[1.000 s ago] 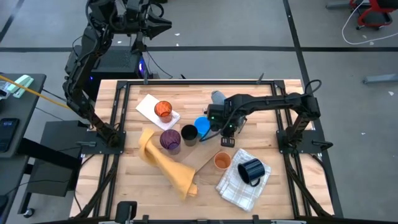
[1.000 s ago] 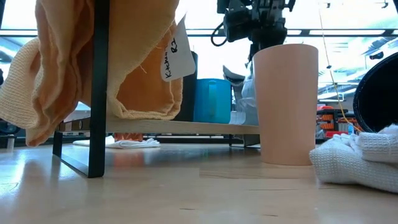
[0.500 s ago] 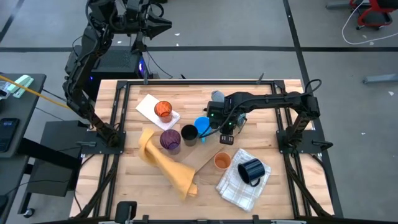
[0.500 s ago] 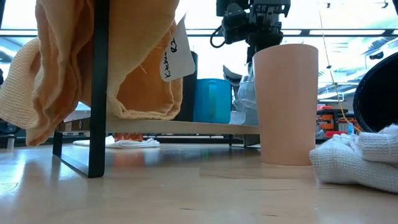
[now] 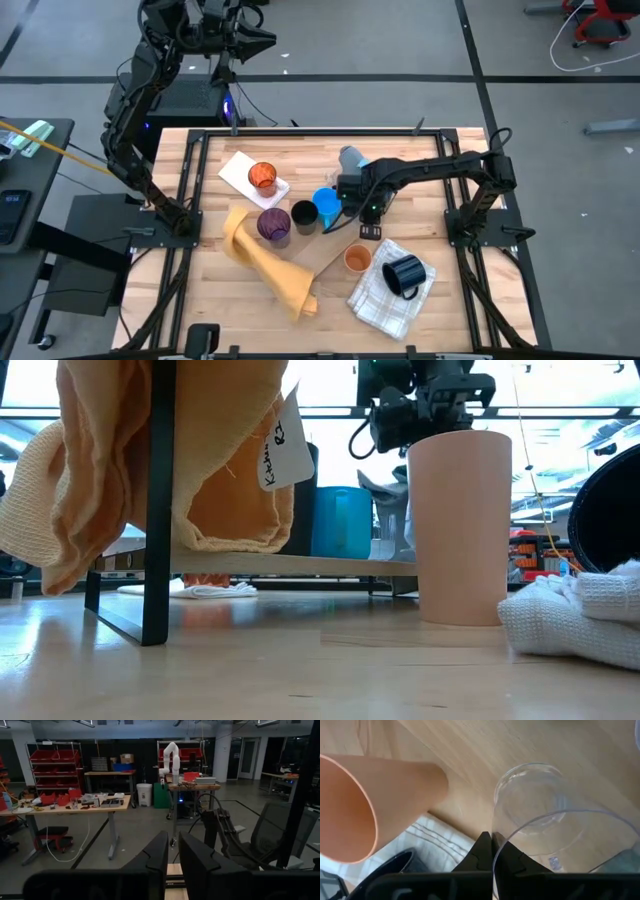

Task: Stack small to large cups/mugs on shelf
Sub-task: Put the transparent mug on the shelf

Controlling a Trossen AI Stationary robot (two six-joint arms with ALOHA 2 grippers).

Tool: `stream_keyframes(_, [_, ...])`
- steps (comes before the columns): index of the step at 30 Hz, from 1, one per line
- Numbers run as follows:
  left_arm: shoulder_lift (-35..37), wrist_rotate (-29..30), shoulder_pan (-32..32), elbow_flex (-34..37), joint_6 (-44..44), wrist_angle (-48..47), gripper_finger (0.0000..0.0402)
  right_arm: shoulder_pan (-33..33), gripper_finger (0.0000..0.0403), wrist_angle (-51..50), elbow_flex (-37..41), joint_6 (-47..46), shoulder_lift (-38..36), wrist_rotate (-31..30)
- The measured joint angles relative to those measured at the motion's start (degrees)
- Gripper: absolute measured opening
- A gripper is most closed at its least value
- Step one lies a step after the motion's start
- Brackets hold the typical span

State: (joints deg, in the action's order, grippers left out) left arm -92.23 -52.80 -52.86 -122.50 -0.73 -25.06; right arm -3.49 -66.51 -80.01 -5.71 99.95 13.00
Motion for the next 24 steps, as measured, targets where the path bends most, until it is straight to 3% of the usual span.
stream_keyframes(24, [0.0,0.0,0.0,0.0,0.0,0.0,0.0059,-0.1,0.0000,0.9,-0.2,-0.3,0.3,-7.7])
